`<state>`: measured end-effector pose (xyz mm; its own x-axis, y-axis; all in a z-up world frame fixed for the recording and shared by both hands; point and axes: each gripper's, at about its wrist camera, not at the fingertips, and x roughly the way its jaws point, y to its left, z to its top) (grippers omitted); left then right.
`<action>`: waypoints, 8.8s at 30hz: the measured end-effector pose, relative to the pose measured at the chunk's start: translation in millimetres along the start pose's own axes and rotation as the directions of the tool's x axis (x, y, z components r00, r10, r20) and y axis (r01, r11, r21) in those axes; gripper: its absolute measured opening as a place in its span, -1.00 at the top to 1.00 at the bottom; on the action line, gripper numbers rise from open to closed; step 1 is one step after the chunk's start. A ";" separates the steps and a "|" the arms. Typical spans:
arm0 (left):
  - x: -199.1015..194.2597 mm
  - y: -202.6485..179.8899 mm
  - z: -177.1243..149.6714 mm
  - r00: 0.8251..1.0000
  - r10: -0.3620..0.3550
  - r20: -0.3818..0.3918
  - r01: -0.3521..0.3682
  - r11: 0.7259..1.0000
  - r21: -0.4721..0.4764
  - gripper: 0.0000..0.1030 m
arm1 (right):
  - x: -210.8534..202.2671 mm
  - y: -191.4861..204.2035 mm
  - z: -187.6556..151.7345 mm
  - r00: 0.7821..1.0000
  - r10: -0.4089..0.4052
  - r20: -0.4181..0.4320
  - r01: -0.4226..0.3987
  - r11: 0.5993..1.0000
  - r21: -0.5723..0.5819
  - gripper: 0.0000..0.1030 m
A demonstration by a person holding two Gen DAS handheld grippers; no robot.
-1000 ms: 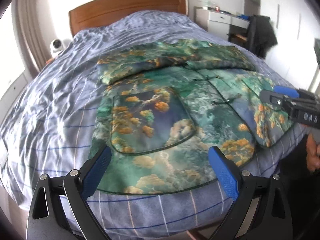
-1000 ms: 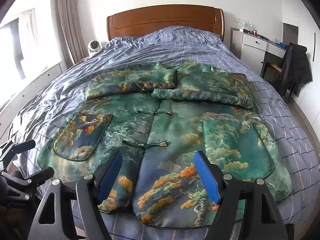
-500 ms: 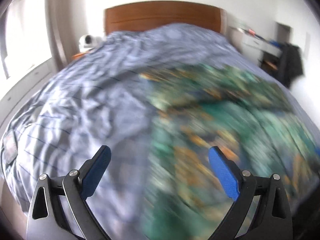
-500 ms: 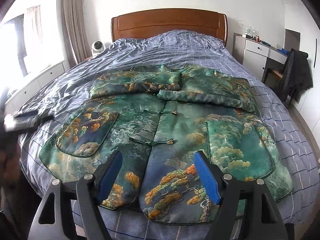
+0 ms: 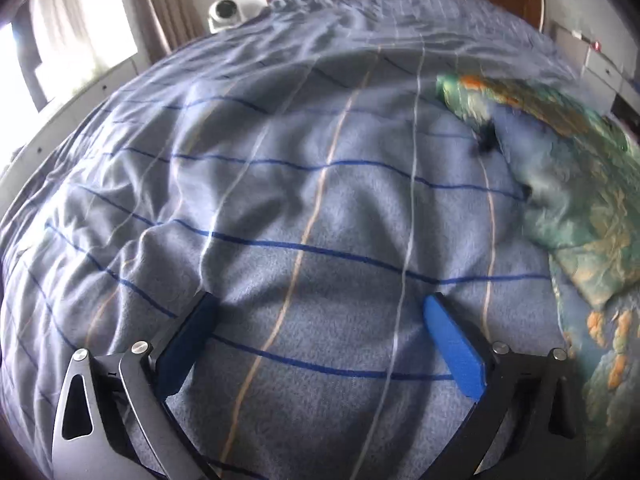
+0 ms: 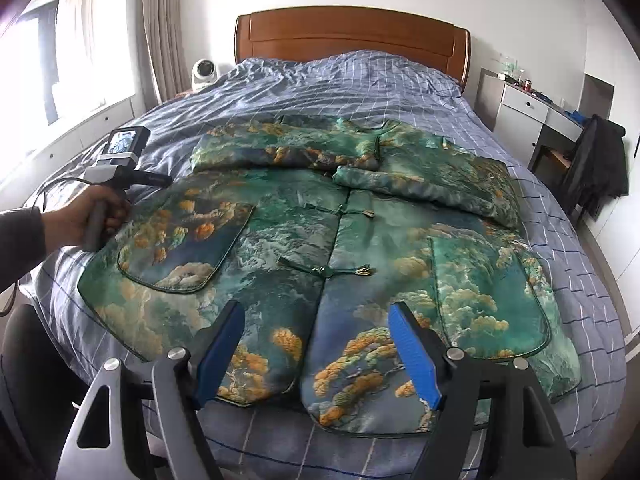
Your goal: Fold large clothes
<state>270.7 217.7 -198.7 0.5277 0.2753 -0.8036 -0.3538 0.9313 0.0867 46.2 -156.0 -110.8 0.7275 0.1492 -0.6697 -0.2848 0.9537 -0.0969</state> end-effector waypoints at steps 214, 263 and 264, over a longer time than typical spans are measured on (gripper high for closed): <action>-26.8 -102.2 75.6 0.985 -0.160 0.061 0.157 0.986 0.054 0.76 | 237.0 -233.0 197.9 0.966 -0.258 0.005 0.256 0.960 0.114 0.74; -7.5 -91.9 47.0 0.953 -0.253 0.166 0.258 0.966 -0.008 0.53 | 310.1 -273.9 139.1 0.999 -0.031 -0.018 0.036 0.935 0.353 0.62; -7.5 -92.0 47.0 0.953 -0.253 0.166 0.258 0.966 -0.008 0.53 | 310.2 -273.7 139.1 0.999 -0.032 -0.018 0.036 0.935 0.352 0.61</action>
<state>335.6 141.2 -173.0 0.7204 0.0661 -0.6904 -0.2118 0.9689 -0.1283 436.6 -334.4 -189.6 0.7251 0.1142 -0.6791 -0.0203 0.9893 0.1447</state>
